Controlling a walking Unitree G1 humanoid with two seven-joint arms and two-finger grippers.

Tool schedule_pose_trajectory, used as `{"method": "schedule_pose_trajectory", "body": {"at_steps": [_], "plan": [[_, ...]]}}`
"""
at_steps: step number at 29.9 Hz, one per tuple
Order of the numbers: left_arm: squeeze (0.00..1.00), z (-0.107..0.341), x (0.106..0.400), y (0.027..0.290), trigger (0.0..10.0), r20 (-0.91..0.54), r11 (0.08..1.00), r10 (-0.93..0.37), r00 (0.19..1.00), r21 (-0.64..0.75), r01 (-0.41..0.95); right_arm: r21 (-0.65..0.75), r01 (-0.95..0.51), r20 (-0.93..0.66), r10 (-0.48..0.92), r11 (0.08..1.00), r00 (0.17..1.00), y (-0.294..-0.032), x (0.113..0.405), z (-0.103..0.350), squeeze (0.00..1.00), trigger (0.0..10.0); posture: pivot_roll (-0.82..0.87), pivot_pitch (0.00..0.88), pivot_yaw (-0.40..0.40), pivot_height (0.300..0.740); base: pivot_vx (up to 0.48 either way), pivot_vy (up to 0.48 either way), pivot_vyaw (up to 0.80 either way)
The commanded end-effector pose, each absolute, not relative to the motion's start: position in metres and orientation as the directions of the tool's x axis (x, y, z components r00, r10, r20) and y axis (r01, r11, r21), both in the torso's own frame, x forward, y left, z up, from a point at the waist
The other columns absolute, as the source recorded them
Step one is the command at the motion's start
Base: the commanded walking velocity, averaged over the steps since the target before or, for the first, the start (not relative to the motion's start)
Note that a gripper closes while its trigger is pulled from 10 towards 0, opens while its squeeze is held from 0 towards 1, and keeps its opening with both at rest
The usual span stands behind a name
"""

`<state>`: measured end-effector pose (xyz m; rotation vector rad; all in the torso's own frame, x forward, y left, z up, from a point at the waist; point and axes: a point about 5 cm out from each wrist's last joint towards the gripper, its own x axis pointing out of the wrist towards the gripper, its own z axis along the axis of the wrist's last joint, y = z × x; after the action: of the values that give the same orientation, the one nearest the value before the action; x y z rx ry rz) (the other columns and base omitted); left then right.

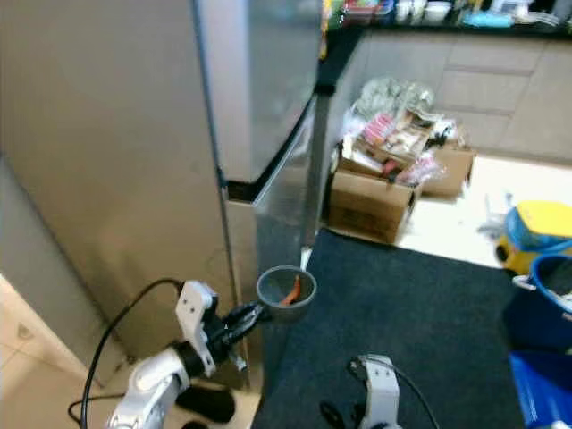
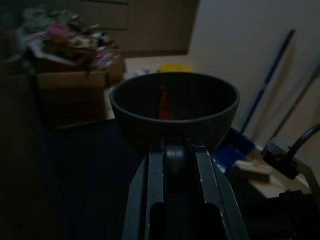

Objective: Restocking fridge

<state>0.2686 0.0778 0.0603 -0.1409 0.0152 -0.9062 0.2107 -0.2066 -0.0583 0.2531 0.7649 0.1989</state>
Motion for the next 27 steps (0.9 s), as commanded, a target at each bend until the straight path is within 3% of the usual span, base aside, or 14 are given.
{"method": "schedule_pose_trajectory", "body": {"at_steps": [1,16,27], "plan": [[0.0,0.06,0.2682,0.0785,10.0,0.046,0.606,-0.787,0.616,-0.13,0.784,0.307,-0.087,-0.662,0.278,0.948,0.696,-0.2042,0.2062,-0.0612,0.0,10.0,-0.03,0.036,0.007,0.74,0.0,-0.42,0.0],[0.0,0.0598,0.2683,0.0802,10.0,0.047,0.616,-0.778,0.626,-0.136,0.776,0.313,-0.148,-0.657,0.326,0.938,0.68,-0.2017,0.2077,-0.0597,0.0,10.0,-0.02,0.034,0.0,0.74,0.0,-0.412,0.72],[0.0,0.0581,0.2695,0.0821,10.0,0.048,0.638,-0.76,0.649,-0.142,0.757,0.302,-0.172,-0.666,0.337,0.938,0.665,-0.2041,0.2056,-0.0602,0.0,10.0,-0.03,0.027,-0.004,0.74,0.0,0.0,0.8]]}}
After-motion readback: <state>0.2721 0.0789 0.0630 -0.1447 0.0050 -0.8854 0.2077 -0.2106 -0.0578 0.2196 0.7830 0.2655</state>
